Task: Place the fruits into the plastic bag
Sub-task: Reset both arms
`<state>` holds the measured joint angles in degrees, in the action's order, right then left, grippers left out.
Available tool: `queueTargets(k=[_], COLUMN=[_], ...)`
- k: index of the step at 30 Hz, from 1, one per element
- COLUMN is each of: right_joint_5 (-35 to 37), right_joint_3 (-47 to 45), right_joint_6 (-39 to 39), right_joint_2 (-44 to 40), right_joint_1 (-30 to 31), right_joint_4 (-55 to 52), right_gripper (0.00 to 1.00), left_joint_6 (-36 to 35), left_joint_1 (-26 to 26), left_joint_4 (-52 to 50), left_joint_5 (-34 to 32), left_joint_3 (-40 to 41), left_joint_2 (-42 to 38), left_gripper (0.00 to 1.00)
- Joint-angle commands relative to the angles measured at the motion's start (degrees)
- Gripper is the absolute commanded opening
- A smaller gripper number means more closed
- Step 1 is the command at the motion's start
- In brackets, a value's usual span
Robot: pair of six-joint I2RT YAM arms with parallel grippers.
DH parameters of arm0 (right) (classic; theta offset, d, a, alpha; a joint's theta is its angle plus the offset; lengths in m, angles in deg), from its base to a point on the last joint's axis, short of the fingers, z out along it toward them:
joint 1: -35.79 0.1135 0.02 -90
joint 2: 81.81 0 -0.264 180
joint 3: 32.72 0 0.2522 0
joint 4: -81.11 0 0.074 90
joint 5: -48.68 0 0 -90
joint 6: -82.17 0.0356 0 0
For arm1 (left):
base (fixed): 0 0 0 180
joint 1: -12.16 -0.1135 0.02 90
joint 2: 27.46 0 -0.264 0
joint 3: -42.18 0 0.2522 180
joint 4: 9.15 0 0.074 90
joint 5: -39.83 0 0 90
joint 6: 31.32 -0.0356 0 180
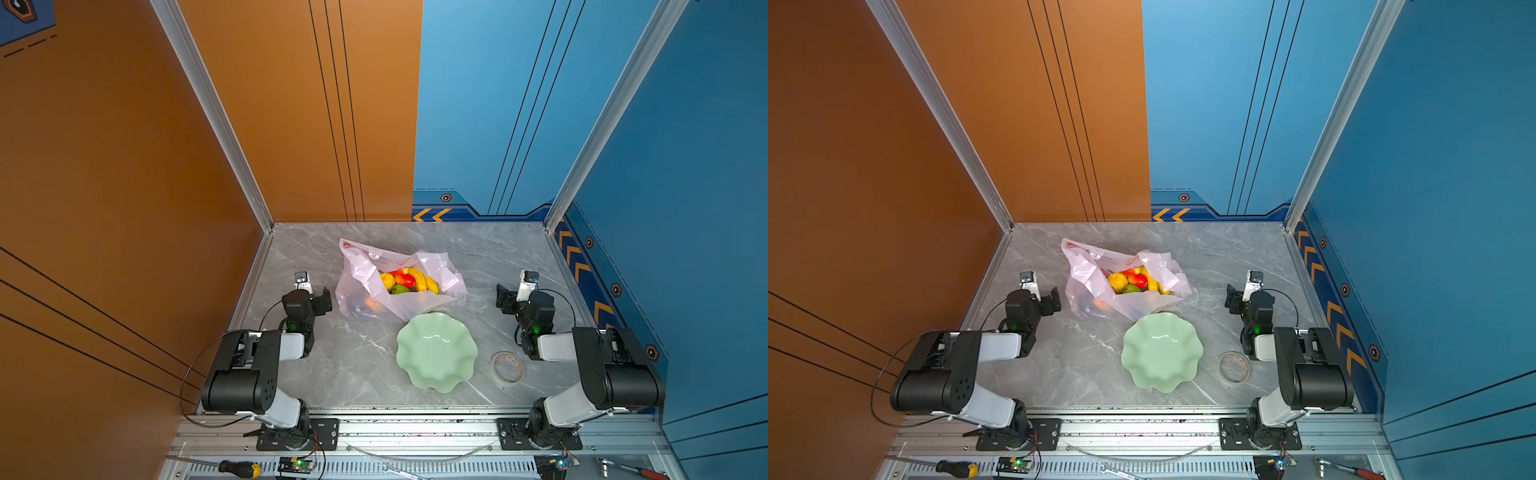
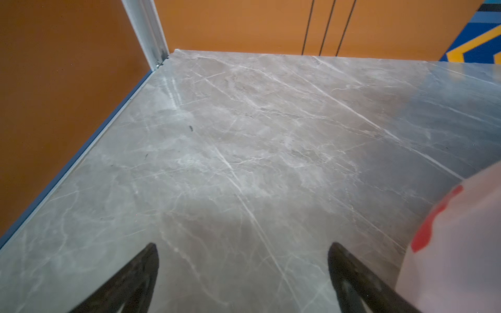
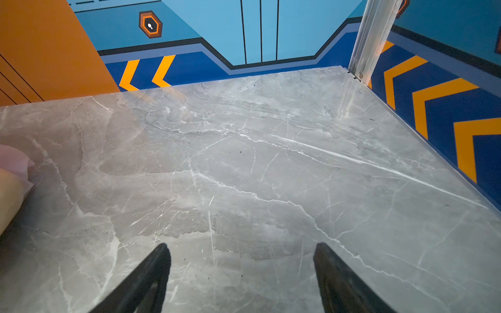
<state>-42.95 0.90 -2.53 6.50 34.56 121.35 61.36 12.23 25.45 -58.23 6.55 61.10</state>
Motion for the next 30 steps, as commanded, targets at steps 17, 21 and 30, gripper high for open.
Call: queueTargets(k=[17,21,30], right_joint_5=[6.0,6.2,6.2], right_joint_3=[1.5,1.4,1.5], right_joint_6=[-1.6,-1.7,-1.7], right_joint_2=[0.4,0.4,0.4], right_joint_1=[1.9,2.0,2.0], right_joint_4=[-1.8,-1.8,-1.8], right_gripper=[1.00,1.00,1.00], left_joint_6=[-2.7,-2.8,-2.9], left_joint_1=[1.3,1.3,1.5], left_joint_4=[4.9,4.9,4.9], left_joint_5=[-0.2,-0.2,-0.5], left_joint_3=[0.3,0.3,0.2], left_joint_2=[1.0,1.0,1.1], left_gripper=[0.98,0.98,0.98])
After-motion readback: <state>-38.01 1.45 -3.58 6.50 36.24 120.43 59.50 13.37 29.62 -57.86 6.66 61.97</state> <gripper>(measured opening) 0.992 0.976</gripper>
